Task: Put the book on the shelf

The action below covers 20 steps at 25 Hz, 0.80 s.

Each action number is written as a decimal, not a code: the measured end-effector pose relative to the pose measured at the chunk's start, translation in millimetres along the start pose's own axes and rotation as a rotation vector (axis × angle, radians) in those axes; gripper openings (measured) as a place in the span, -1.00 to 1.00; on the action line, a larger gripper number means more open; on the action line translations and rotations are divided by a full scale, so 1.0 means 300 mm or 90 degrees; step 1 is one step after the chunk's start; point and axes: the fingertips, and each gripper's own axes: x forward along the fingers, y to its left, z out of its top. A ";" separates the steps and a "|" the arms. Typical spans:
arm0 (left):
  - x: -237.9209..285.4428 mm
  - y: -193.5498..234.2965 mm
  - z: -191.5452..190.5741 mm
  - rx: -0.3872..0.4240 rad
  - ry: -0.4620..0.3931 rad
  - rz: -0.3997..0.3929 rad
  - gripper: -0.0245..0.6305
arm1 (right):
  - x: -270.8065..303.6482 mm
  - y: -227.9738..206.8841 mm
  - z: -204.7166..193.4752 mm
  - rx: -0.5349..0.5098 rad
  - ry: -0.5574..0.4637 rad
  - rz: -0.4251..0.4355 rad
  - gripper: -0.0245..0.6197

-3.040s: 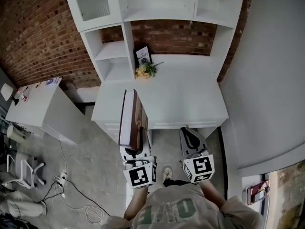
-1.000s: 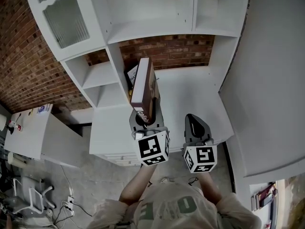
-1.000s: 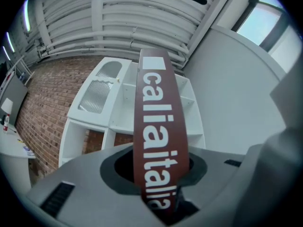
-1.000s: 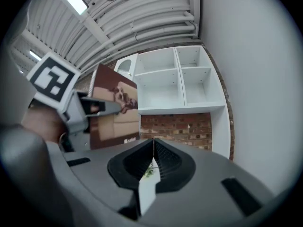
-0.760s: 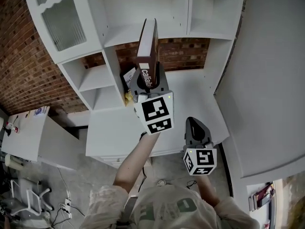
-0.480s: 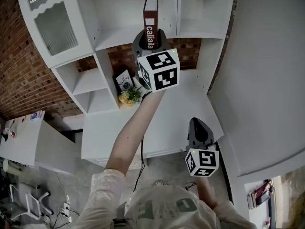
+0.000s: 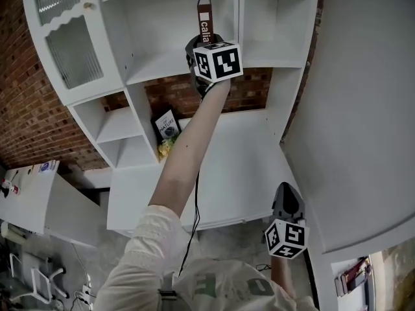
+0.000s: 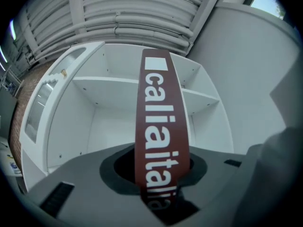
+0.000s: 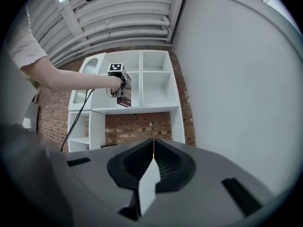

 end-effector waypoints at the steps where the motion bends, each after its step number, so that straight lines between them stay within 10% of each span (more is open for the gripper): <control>1: 0.024 -0.002 0.001 -0.001 0.002 0.001 -0.45 | 0.003 -0.017 -0.005 0.002 0.003 -0.011 -0.87; 20: 0.498 0.001 -0.091 0.031 0.046 0.030 -0.45 | -0.017 -0.253 -0.131 0.037 0.068 -0.176 -0.87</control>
